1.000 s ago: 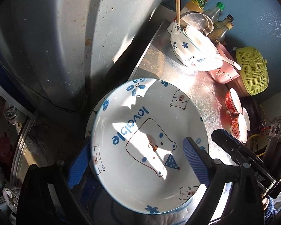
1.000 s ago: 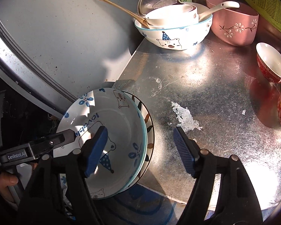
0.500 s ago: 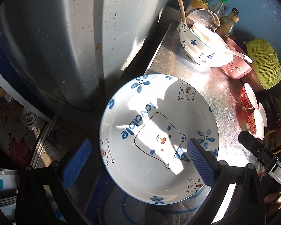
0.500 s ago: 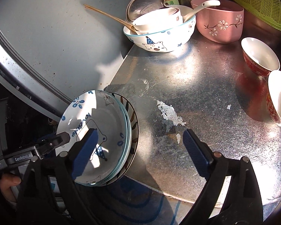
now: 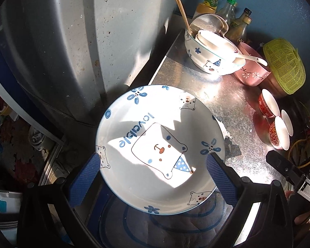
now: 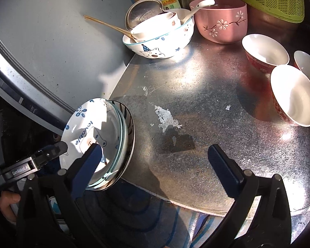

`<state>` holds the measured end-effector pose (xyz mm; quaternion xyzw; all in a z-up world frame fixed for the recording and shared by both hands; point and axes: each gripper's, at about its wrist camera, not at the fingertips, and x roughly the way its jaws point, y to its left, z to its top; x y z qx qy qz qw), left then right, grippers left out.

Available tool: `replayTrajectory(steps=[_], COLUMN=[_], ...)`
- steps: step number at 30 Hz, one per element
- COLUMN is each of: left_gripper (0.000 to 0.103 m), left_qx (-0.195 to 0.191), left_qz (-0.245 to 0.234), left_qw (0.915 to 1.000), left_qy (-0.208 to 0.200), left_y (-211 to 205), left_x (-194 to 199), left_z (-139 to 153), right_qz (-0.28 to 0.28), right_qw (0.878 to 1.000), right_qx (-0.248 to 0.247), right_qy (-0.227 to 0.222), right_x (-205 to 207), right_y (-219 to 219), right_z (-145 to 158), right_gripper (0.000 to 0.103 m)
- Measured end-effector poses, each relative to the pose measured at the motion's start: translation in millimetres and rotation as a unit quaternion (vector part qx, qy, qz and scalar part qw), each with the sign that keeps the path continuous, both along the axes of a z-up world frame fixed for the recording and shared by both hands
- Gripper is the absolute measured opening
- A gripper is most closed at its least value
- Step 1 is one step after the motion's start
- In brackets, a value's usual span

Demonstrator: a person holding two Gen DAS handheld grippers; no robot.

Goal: Organize plates and bowls
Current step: 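Withdraw the right gripper and move it toward the white bowls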

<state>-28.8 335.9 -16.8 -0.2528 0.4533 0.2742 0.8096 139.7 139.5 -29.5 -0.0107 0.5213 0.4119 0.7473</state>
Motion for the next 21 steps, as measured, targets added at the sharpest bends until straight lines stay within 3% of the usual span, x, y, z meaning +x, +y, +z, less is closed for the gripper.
replayTrajectory(steps=[21], left_gripper=[0.102], left_qx=[0.012], left_qz=[-0.090], left_qw=[0.9959], left_qy=[-0.001], left_y=[-84.2], left_x=[60.9], left_z=[9.0], right_qz=[-0.091], right_qw=[0.996], right_qx=[0.004], right_qy=[0.004], right_x=[25.9], right_y=[-108.8], right_z=[-1.6], right_gripper=[0.103])
